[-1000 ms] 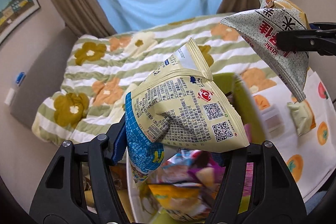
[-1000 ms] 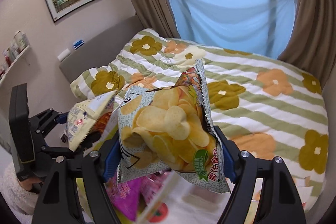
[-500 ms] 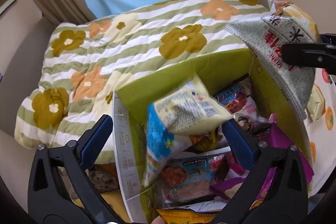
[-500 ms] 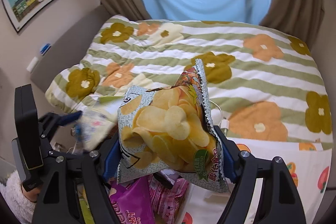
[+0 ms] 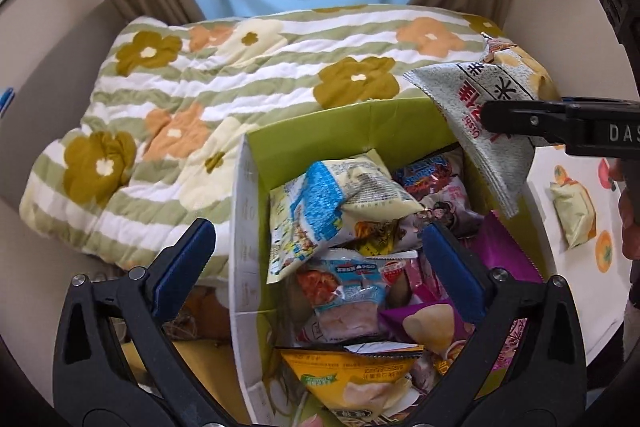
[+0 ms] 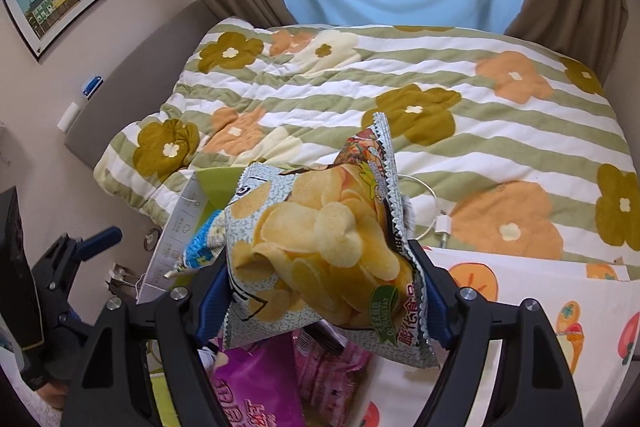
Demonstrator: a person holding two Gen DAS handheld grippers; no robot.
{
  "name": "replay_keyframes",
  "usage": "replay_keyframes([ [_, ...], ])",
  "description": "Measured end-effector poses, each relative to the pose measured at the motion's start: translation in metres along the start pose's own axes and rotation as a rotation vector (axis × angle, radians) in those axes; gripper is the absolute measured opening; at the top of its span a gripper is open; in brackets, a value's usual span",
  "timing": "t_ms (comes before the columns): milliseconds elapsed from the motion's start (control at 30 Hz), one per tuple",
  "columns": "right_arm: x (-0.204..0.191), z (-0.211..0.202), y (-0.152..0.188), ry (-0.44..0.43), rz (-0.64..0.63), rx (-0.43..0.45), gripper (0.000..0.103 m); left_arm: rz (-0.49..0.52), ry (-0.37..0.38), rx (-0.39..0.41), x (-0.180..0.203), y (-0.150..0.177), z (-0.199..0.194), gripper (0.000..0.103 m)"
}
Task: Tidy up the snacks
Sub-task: 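Carry both bags over the box and open both grippers to drop them inside, then move both open grippers toward the white wrapped pack and cream-orange bag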
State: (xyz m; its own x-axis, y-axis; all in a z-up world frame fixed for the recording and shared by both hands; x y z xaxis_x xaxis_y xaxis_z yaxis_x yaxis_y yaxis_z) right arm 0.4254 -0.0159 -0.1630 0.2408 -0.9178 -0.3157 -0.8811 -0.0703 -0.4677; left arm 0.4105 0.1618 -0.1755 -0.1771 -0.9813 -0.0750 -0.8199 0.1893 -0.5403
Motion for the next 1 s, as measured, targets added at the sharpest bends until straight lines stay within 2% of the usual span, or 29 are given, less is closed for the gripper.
replay_keyframes([
  [67,-0.002,0.004,-0.002,-0.015,0.012,-0.003,0.076,0.013,-0.052,0.023,-0.002,0.000,-0.005,0.102],
  [133,-0.004,0.012,-0.003,-0.040,0.030,-0.018,0.079,0.025,-0.073,0.045,-0.001,0.000,-0.011,0.102],
  [267,-0.007,0.018,-0.001,-0.030,0.049,-0.001,0.103,0.036,-0.087,0.048,-0.003,0.006,-0.013,0.102],
  [467,-0.013,0.000,0.019,-0.018,0.047,0.050,0.103,0.037,-0.080,0.023,0.002,0.021,-0.016,0.102],
  [633,-0.021,-0.021,0.031,0.004,0.026,0.072,0.103,0.059,-0.046,0.056,0.010,0.027,-0.035,0.102],
  [833,-0.021,-0.066,0.044,0.093,0.015,0.142,0.103,0.081,0.000,0.098,0.030,0.021,-0.057,0.102],
  [1000,0.001,-0.114,0.053,0.197,0.014,0.226,0.103,0.114,0.044,0.141,0.061,0.015,-0.074,0.102],
])
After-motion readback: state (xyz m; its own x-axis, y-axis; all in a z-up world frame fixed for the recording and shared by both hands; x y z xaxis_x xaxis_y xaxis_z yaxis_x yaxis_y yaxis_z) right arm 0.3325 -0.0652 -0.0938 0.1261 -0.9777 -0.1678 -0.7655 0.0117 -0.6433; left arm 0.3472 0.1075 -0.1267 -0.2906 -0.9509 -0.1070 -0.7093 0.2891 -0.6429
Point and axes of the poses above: each gripper's, at about its wrist camera, not at the fingertips, and z roughly the way its jaws point, x to its right, y to its underside, the point moved 4 cm from there along z, roughly the way its jaws point, and after that the axes turned 2 degrees about -x, right-handed, at the moved point
